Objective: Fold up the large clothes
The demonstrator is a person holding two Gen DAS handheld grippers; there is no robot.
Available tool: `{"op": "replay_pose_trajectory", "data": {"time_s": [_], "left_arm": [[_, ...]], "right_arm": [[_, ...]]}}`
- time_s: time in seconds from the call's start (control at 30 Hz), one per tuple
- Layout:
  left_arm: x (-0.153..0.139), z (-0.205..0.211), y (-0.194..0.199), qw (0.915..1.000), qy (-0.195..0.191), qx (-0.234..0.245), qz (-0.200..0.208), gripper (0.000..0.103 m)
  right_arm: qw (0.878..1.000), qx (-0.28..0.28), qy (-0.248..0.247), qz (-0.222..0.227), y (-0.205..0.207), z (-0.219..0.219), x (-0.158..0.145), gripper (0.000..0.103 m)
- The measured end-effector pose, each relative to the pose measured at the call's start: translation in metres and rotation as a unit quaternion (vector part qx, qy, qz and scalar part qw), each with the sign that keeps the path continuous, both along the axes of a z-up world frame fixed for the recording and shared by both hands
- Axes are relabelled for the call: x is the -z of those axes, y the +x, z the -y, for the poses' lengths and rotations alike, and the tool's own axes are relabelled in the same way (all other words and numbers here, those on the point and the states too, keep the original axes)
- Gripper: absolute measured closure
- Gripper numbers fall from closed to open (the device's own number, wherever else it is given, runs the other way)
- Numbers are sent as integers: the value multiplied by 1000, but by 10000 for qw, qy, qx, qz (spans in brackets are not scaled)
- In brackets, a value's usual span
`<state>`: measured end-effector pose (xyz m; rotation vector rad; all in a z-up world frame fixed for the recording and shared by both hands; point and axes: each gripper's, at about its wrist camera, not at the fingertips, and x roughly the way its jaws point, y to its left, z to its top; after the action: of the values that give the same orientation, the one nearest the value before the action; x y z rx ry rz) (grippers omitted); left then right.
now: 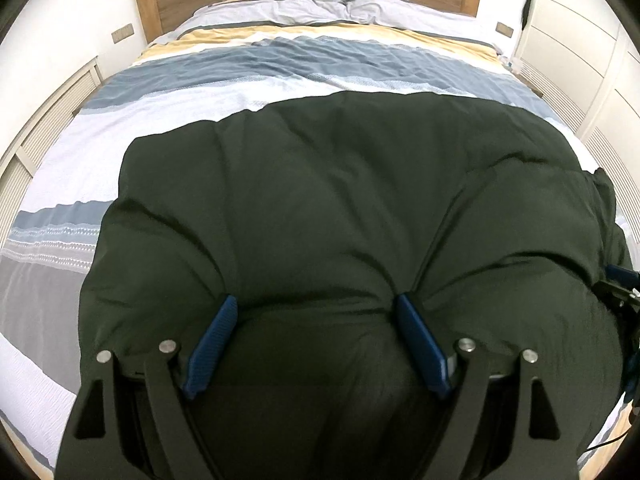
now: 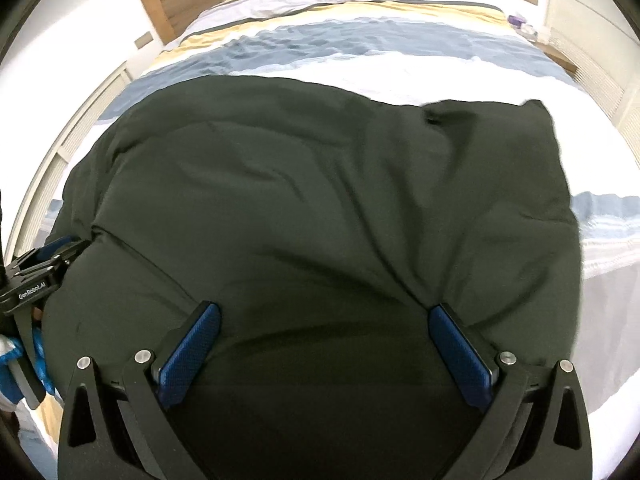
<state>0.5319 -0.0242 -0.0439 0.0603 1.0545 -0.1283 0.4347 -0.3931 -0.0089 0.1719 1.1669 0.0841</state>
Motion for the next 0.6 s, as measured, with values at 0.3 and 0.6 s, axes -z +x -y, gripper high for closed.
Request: {"op": "replay_pose_trajectory", "data": {"time_s": [0.3, 0.6], "left_arm": [[-20, -28, -18, 10000, -60, -19, -26, 21], [-40, -32, -32, 9998, -147, -5, 126, 21]], "right_arm": [[9982, 570, -176, 68, -33, 48, -19, 1], [9980, 493, -271, 300, -52, 45, -47, 1]]}}
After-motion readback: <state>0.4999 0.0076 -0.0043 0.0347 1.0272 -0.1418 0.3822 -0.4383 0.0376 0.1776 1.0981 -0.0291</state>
